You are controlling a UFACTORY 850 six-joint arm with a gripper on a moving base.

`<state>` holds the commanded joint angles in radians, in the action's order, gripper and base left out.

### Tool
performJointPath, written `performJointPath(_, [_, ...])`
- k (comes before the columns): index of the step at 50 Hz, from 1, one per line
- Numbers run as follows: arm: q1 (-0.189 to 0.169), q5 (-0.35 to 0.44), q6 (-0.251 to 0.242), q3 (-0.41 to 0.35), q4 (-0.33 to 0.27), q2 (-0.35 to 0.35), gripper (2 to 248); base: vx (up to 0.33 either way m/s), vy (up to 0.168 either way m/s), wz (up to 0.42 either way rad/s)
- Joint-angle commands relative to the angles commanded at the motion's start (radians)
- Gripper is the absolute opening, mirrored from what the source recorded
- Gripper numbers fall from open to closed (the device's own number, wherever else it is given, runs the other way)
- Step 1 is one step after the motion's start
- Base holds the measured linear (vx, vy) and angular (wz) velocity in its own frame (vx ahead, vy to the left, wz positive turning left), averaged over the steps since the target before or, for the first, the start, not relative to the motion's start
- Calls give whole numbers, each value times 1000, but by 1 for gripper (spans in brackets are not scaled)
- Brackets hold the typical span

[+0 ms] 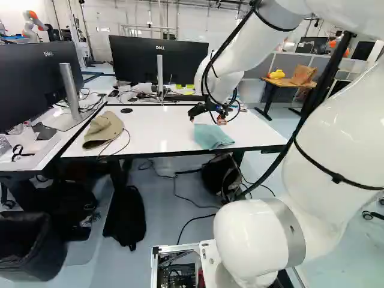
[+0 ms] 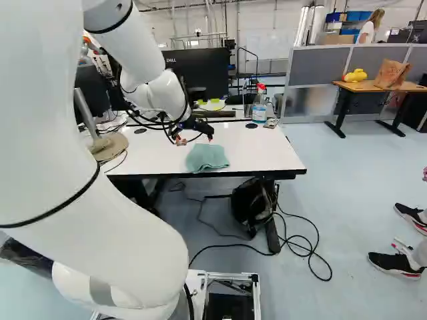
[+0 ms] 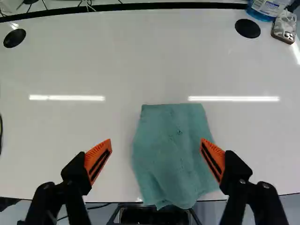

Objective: Clean the table with the green towel

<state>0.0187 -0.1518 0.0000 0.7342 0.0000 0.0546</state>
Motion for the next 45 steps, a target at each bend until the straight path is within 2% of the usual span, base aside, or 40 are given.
performJointPath(23, [-3, 152, 0, -96, 0, 33, 247, 0, 0, 0])
performJointPath(45, [-6, 355, 0, -224, 0, 78, 247, 0, 0, 0])
